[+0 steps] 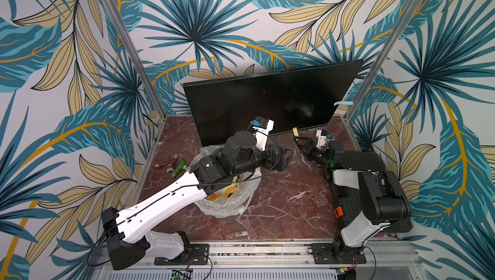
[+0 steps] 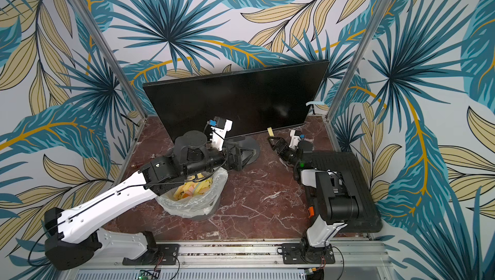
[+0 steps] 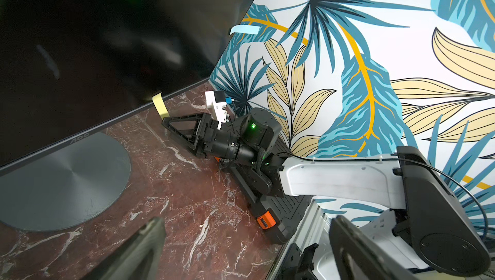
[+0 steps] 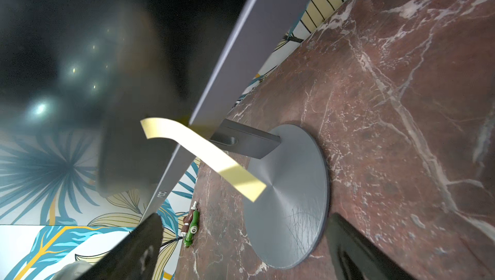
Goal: Remove the sticky note from the monitor
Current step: Tear off the sticky note from the monitor.
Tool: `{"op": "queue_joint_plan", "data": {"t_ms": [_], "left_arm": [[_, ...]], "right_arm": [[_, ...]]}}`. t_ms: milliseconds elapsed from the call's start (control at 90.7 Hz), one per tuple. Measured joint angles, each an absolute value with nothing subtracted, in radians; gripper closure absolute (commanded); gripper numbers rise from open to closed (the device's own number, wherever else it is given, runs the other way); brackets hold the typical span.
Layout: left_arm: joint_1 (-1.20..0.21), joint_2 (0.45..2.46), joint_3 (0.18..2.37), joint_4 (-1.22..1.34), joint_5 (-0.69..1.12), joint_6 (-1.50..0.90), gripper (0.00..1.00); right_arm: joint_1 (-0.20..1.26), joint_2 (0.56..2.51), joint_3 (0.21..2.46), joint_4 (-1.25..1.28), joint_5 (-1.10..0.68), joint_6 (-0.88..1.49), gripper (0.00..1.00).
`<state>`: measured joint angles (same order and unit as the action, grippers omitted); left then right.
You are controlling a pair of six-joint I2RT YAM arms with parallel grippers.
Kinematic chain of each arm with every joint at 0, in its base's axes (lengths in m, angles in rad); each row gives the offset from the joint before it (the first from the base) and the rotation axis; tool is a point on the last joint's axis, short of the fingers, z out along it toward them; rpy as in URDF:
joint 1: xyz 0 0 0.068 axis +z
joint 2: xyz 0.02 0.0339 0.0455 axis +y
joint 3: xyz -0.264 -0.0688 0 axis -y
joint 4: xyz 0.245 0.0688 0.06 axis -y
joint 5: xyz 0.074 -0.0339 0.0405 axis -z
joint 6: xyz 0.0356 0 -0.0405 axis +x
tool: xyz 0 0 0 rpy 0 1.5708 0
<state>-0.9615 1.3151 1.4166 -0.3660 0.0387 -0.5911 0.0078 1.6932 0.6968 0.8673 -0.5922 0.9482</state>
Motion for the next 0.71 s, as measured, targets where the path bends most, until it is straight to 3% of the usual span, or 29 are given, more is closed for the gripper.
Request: {"op": "queue_joint_plan", "data": {"t_ms": [397,496,705], "left_arm": [[-0.962,1.315,1.423,-0.391,0.039,-0.591,0.00],[-0.962,1.315,1.424,-0.393,0.038,-0.591,0.00],[-0.962,1.315,1.424,-0.393,0.038,-0.591,0.00]], "right_arm": [[0.005,1.789,0.798,0.941,-0.620,0.977,0.14],[0.005,1.803,0.817,0.945,-0.629,0.986,0.21],[0.004,1.803,0.822,0.945,-0.648,1.000,0.46]]}}
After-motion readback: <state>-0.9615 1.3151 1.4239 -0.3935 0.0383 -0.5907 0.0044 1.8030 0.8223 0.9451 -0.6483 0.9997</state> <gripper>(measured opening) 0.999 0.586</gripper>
